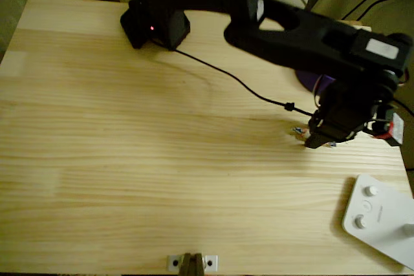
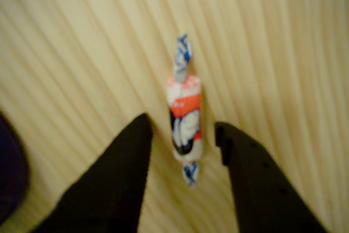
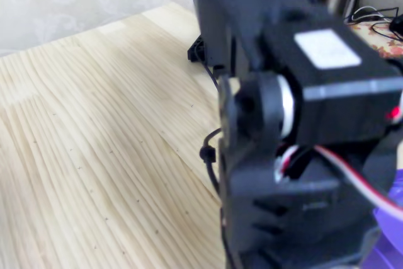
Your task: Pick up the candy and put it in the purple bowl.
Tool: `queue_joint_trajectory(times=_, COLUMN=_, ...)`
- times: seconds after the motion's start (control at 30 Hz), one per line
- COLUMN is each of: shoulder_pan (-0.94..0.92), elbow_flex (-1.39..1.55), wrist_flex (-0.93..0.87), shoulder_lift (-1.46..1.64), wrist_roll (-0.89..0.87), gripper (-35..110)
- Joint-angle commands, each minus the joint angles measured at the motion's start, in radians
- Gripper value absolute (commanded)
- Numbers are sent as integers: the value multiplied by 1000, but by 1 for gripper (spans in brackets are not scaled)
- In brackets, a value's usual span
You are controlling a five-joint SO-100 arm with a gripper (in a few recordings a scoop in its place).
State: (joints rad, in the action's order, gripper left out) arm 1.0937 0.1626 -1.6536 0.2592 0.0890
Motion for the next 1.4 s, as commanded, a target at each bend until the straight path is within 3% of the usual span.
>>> queue_joint_trajectory(times=0.0, shoulder_pan=25, elbow_flex=-155, wrist_flex=-32, shoulder_lift=15, wrist_roll=6, gripper=24)
queue_joint_trajectory(times=0.23, shoulder_pan=25, elbow_flex=-144, wrist_flex=-32, shoulder_lift=18, wrist_roll=-2, gripper=24)
queue_joint_trajectory(times=0.43, shoulder_pan=17, elbow_flex=281, wrist_flex=123, shoulder_lift=247, wrist_roll=5, gripper=24)
queue_joint_trajectory(times=0.8, shoulder_pan=20, elbow_flex=591, wrist_flex=268, shoulder_lift=419, wrist_roll=6, gripper=24)
queue_joint_trajectory(times=1.37, shoulder_pan=8, elbow_flex=603, wrist_flex=273, shoulder_lift=428, wrist_roll=-8, gripper=6)
